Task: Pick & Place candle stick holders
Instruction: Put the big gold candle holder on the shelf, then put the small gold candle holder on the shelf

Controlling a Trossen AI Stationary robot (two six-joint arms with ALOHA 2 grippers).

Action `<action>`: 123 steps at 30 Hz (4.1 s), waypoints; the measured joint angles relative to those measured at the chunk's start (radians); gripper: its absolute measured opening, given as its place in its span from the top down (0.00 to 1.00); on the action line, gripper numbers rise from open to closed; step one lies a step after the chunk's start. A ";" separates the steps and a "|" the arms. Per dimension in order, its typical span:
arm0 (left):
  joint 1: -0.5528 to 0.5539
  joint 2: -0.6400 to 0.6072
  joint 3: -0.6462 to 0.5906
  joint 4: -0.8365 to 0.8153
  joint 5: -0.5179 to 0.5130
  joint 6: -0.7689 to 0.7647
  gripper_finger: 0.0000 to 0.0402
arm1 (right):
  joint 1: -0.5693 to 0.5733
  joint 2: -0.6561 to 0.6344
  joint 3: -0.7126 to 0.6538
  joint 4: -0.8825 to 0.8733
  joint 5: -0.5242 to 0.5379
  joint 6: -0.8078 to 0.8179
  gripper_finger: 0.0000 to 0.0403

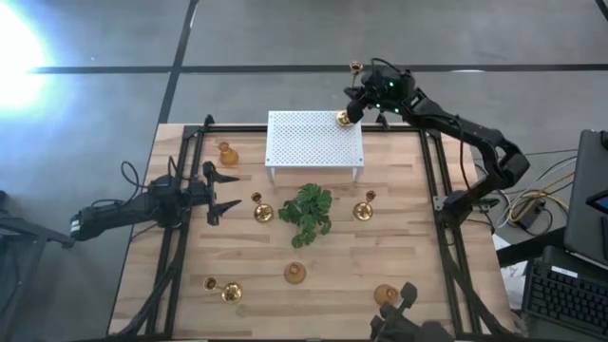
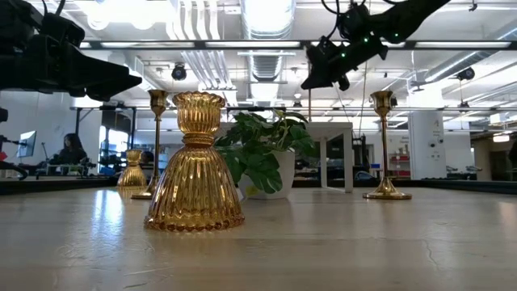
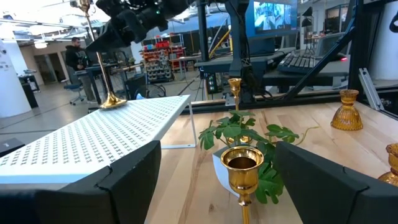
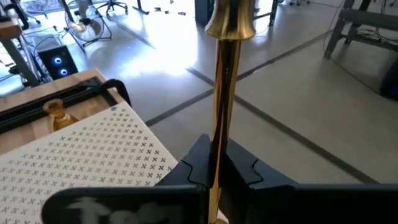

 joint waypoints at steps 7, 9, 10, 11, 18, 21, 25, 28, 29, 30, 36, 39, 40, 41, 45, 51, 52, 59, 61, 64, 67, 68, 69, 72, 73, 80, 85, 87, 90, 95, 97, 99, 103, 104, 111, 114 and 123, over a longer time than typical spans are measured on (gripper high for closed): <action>0.000 0.000 0.000 0.000 0.000 0.000 0.21 | 0.000 -0.009 -0.054 0.062 -0.002 -0.012 0.97; 0.000 0.000 0.000 0.000 0.000 0.000 0.21 | 0.000 -0.010 -0.064 0.074 -0.002 -0.012 0.97; 0.000 0.000 0.000 0.000 0.000 0.000 0.21 | 0.000 -0.011 -0.066 0.076 -0.002 -0.011 0.97; 0.000 0.000 0.000 0.000 0.000 0.000 0.21 | 0.000 -0.011 -0.069 0.079 -0.003 -0.011 0.97; 0.000 0.000 0.000 0.000 0.000 0.000 0.21 | 0.000 -0.011 -0.064 0.074 -0.002 -0.011 0.97; 0.000 0.000 0.000 0.000 0.000 0.000 0.21 | 0.000 -0.010 -0.056 0.060 -0.002 -0.010 0.97; 0.000 0.000 0.000 0.000 0.000 0.000 0.21 | 0.000 -0.010 -0.051 0.046 -0.003 -0.013 0.97; 0.000 0.000 0.000 0.000 0.000 0.000 0.21 | 0.000 -0.010 -0.051 0.045 -0.003 -0.011 0.96; 0.000 0.000 0.000 0.000 0.000 0.000 0.21 | 0.000 -0.010 -0.051 0.045 -0.004 -0.011 0.96; 0.000 0.000 0.000 0.000 0.000 0.000 0.21 | 0.000 -0.010 -0.051 0.044 -0.004 -0.011 0.95; 0.000 0.000 0.000 0.000 0.000 0.000 0.21 | 0.000 -0.001 -0.056 0.022 -0.002 -0.015 0.91; 0.000 0.000 0.000 0.000 0.000 0.000 0.21 | 0.000 -0.005 -0.055 0.035 -0.002 -0.018 0.89; 0.000 0.000 0.000 0.000 0.000 0.000 0.21 | 0.000 -0.005 -0.055 0.034 -0.002 -0.022 0.88; 0.000 0.000 0.000 0.000 0.000 0.000 0.21 | 0.000 -0.005 -0.055 0.034 -0.002 -0.024 0.87; 0.000 0.000 0.000 0.000 0.000 0.000 0.21 | 0.000 -0.005 -0.055 0.041 -0.002 -0.032 0.82; 0.000 0.000 0.000 0.000 0.000 0.000 0.21 | 0.000 -0.005 -0.055 0.043 -0.002 -0.044 0.69; 0.000 0.000 0.000 0.000 0.000 0.000 0.21 | 0.000 -0.005 -0.055 0.045 -0.002 -0.046 0.66; 0.000 0.000 0.000 0.000 0.000 0.000 0.21 | 0.000 -0.006 -0.055 0.048 0.002 -0.054 0.45; 0.000 0.000 0.000 0.000 0.000 0.000 0.21 | 0.000 -0.006 -0.054 0.048 0.008 -0.054 0.39; 0.000 0.000 0.000 0.000 0.000 0.000 0.21 | 0.000 -0.006 -0.054 0.047 0.008 -0.053 0.33; 0.000 0.000 0.000 0.000 0.000 0.000 0.21 | 0.000 -0.008 -0.054 0.046 0.008 -0.046 0.28; 0.000 0.000 0.000 0.000 0.000 0.000 0.21 | 0.000 -0.009 -0.054 0.045 0.008 -0.046 0.27; 0.000 0.000 0.000 0.000 0.000 0.000 0.21 | 0.000 -0.012 -0.054 0.042 0.008 -0.046 0.25; 0.000 0.000 0.000 0.000 0.000 0.000 0.21 | 0.000 -0.027 -0.054 0.041 0.008 -0.045 0.23; 0.000 0.000 0.000 0.000 0.000 0.000 0.21 | 0.000 -0.034 -0.054 0.040 0.008 -0.045 0.22; 0.000 0.000 0.000 0.000 0.000 0.000 0.21 | 0.000 -0.125 -0.053 -0.063 0.049 -0.056 0.22; 0.000 0.000 0.000 0.000 0.000 0.000 0.21 | 0.000 -0.212 -0.053 -0.192 0.068 -0.068 0.25; 0.000 0.000 0.000 0.000 0.000 0.000 0.21 | 0.000 -0.248 -0.053 -0.239 0.068 -0.068 0.26; 0.000 0.000 0.000 0.000 0.000 0.000 0.21 | 0.000 -0.302 -0.053 -0.315 0.067 -0.068 0.26; 0.000 0.000 0.000 0.000 0.000 0.000 0.21 | 0.001 -0.388 -0.053 -0.451 0.063 -0.038 0.27; 0.000 0.000 0.000 0.000 0.000 0.000 0.21 | 0.001 -0.422 -0.053 -0.504 0.058 -0.037 0.28; 0.000 0.000 0.000 0.000 0.000 0.000 0.21 | 0.007 -0.455 -0.053 -0.562 0.053 -0.035 0.29; 0.000 0.000 0.000 0.000 0.000 0.000 0.21 | 0.042 -0.521 -0.055 -0.677 0.041 -0.034 0.31; 0.000 0.000 0.000 0.000 0.000 0.000 0.21 | 0.055 -0.537 -0.057 -0.704 0.023 -0.034 0.32; 0.000 0.000 0.000 0.000 0.000 0.000 0.21 | 0.191 -0.650 -0.119 -0.801 -0.053 0.038 0.38; 0.000 0.000 0.000 0.000 0.000 0.000 0.21 | 0.268 -0.703 -0.170 -0.807 -0.054 0.085 0.41; 0.000 0.000 0.000 0.000 0.000 0.000 0.21 | 0.478 -0.870 -0.406 -0.801 -0.039 0.280 0.44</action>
